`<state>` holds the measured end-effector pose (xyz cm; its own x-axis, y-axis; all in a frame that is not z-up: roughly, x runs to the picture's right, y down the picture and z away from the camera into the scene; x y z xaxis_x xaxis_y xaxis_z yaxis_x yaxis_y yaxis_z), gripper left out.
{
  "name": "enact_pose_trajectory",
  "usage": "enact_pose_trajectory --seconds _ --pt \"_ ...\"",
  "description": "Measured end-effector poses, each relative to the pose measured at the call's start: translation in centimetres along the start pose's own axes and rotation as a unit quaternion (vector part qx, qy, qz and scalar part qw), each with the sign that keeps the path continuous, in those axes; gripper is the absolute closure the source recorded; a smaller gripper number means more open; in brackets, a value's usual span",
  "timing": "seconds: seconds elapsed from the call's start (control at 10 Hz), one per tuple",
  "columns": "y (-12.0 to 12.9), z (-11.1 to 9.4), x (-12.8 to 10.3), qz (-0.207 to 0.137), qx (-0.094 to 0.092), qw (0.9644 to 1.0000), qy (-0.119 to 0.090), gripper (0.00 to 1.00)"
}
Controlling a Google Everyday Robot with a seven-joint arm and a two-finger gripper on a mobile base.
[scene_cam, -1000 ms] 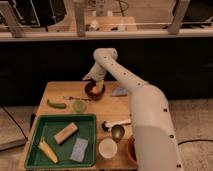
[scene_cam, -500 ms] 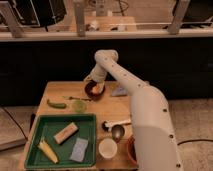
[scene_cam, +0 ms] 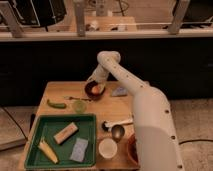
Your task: Place apple in plastic cup
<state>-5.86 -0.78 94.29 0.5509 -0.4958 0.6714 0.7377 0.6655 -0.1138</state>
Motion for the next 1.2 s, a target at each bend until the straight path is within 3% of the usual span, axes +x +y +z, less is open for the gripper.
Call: enact_pose_trajectory --seconds 0.4,0.8,1.0,1.2 --pt "0.5 0.4 0.5 0.011 0.001 0.9999 -0.008 0.22" --pt "0.7 1.5 0.6 0.013 -0.012 0.9996 -0.020 0.23" --pt "0.7 1.6 0.6 0.014 -0.013 0.9996 -0.021 0.32" --pt "0.8 1.4 0.6 0.015 -0.010 0.9997 -0.018 0.26"
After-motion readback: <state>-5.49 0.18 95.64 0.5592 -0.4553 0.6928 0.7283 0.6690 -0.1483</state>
